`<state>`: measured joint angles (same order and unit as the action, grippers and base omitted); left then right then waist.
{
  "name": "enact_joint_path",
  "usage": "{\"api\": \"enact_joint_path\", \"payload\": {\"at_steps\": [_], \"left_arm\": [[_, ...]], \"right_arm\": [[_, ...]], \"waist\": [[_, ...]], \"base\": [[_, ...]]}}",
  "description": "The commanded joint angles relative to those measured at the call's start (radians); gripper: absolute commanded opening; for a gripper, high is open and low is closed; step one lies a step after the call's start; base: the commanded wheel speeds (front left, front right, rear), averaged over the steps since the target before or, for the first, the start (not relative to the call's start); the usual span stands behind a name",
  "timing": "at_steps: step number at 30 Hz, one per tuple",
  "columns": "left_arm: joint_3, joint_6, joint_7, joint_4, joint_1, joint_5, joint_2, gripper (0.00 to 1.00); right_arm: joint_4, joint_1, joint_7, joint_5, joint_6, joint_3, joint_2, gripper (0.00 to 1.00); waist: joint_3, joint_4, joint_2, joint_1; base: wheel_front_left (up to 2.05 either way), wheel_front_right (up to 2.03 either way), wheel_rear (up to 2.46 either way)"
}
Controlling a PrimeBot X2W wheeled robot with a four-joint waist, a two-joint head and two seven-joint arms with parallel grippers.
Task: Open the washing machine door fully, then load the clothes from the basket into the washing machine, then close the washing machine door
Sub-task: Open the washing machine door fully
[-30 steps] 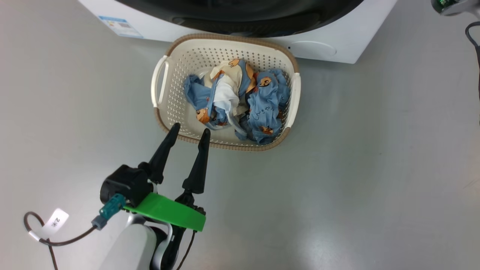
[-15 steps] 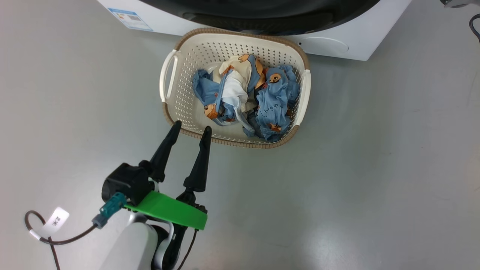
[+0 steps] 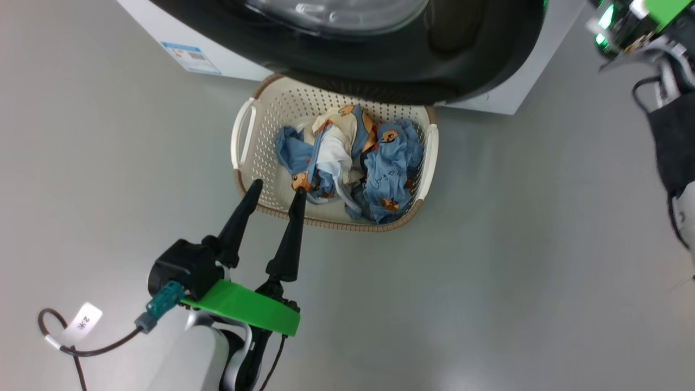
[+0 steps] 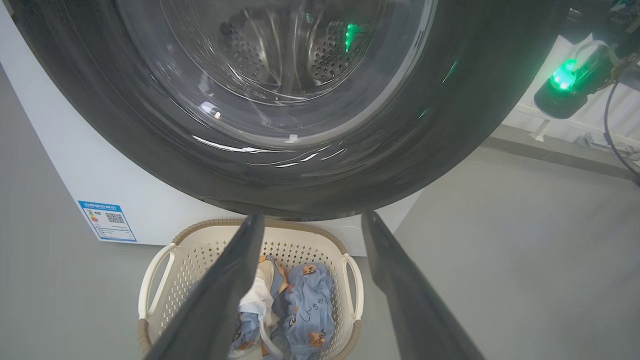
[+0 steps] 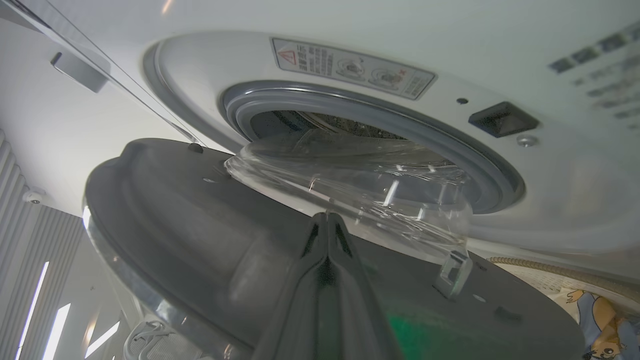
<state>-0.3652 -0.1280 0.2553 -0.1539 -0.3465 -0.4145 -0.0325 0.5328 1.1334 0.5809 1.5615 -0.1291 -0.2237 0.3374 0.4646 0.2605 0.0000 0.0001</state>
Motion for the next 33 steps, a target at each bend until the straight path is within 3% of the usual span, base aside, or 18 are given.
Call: {"api": "enact_joint_path", "payload": {"at_steps": [1,16,33], "left_arm": [[0.033,-0.003,0.006,0.014,0.02,0.005,-0.018,1.0],[0.06,-0.003,0.006,-0.004,0.102,0.021,-0.034,1.0],[0.102,-0.003,0.006,0.009,0.186,0.041,-0.048,1.0]], "right_arm": [[-0.042,-0.05,0.014,0.0,-0.002,-0.026,-0.043,0.0],[-0.119,-0.249,0.068,0.018,-0.002,-0.091,-0.086,0.0],[-0.192,-0.408,0.113,0.025,-0.002,-0.139,-0.129,0.0]], "waist": [[-0.03,-0.009,0.0,-0.0001],[-0.165,-0.023,0.0,-0.0001],[-0.279,0.016,0.0,-0.0001]], "base": [[0.0,0.0,0.0],[0.0,0.0,0.0],[0.0,0.0,0.0]]}}
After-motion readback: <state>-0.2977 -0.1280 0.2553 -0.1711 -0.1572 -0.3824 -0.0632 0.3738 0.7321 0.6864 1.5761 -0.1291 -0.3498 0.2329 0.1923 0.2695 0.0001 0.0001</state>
